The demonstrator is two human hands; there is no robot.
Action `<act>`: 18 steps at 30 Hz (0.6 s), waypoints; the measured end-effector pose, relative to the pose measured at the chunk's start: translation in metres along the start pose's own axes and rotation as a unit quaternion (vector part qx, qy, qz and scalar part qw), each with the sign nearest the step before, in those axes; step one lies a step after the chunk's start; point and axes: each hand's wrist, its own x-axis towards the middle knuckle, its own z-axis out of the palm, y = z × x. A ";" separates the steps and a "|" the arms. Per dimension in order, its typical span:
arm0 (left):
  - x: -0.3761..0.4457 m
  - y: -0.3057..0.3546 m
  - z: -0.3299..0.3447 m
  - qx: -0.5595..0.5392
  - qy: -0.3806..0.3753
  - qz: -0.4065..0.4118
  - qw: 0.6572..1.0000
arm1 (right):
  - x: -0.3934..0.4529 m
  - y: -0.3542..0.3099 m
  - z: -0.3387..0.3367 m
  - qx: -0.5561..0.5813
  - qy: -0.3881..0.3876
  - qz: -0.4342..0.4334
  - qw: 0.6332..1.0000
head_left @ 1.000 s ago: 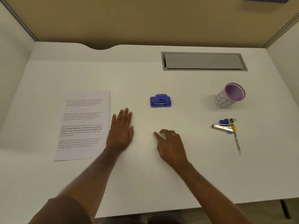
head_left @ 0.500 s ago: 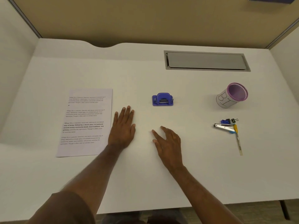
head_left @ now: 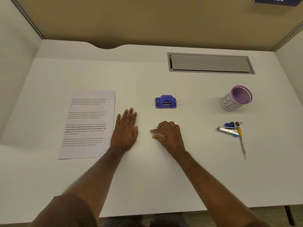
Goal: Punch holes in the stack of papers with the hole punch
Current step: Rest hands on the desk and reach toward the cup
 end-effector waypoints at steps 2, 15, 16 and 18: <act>0.000 -0.001 0.001 0.003 0.001 0.000 1.000 | 0.008 0.003 -0.003 0.025 -0.021 -0.010 0.999; -0.001 -0.001 0.001 0.005 0.001 0.002 1.000 | 0.023 0.021 0.003 -0.137 -0.036 -0.210 0.967; -0.001 -0.001 0.001 0.005 0.002 0.002 1.000 | 0.022 0.022 0.002 -0.147 -0.027 -0.214 0.965; 0.000 -0.001 0.000 0.004 0.004 0.003 1.000 | 0.023 0.023 -0.001 -0.155 -0.015 -0.208 0.966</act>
